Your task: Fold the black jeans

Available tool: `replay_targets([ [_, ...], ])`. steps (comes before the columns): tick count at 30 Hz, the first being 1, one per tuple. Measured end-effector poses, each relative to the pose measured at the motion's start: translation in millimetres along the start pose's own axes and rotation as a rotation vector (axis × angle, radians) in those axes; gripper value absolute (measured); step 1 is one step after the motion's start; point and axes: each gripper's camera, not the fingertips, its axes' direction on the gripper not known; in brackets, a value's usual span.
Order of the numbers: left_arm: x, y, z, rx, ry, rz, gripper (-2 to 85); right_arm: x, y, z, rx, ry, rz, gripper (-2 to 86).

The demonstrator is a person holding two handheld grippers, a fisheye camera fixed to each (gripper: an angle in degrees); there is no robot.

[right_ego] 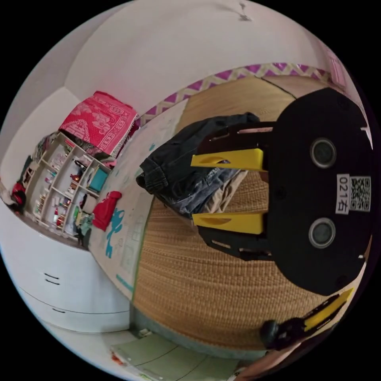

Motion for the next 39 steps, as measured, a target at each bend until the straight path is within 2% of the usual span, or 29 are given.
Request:
replay_targets([
  [3, 1, 0, 1, -0.004, 0.001, -0.009, -0.9, -13, -43, 20, -0.049, 0.134, -0.060, 14.6],
  [7, 2, 0, 1, -0.006, 0.004, -0.014, -0.9, -10, -82, 37, -0.098, 0.190, -0.057, 14.1],
  [12, 3, -2, 3, -0.009, 0.008, -0.011, -0.9, 14, -112, 23, -0.028, 0.256, -0.005, 14.9],
  [14, 3, -4, 3, -0.006, 0.008, -0.011, -0.9, 28, -112, 13, 0.015, 0.219, 0.023, 14.2],
  [19, 2, -10, 3, 0.000, 0.004, -0.013, -0.9, 51, -117, 22, -0.055, 0.088, -0.001, 14.2],
  [23, 0, -16, 4, -0.001, 0.000, -0.018, -0.9, 66, -114, 24, -0.049, 0.061, 0.035, 6.6],
  [25, 0, -19, 4, -0.001, -0.001, -0.019, -0.9, 86, -106, 19, -0.023, -0.009, 0.139, 5.7],
  [27, -1, -23, 4, -0.001, -0.003, -0.021, -0.9, 136, -82, -2, 0.058, -0.135, 0.346, 5.3],
  [31, -4, -32, 4, -0.001, -0.009, -0.031, -0.9, 224, -19, -57, 0.187, -0.225, 0.588, 5.5],
  [35, -6, -42, 4, 0.006, -0.017, -0.036, -0.9, 302, 64, -156, 0.207, -0.103, 0.662, 5.6],
  [39, -7, -51, 3, 0.013, -0.021, -0.035, -0.9, 332, 155, -260, 0.224, 0.007, 0.686, 5.5],
])
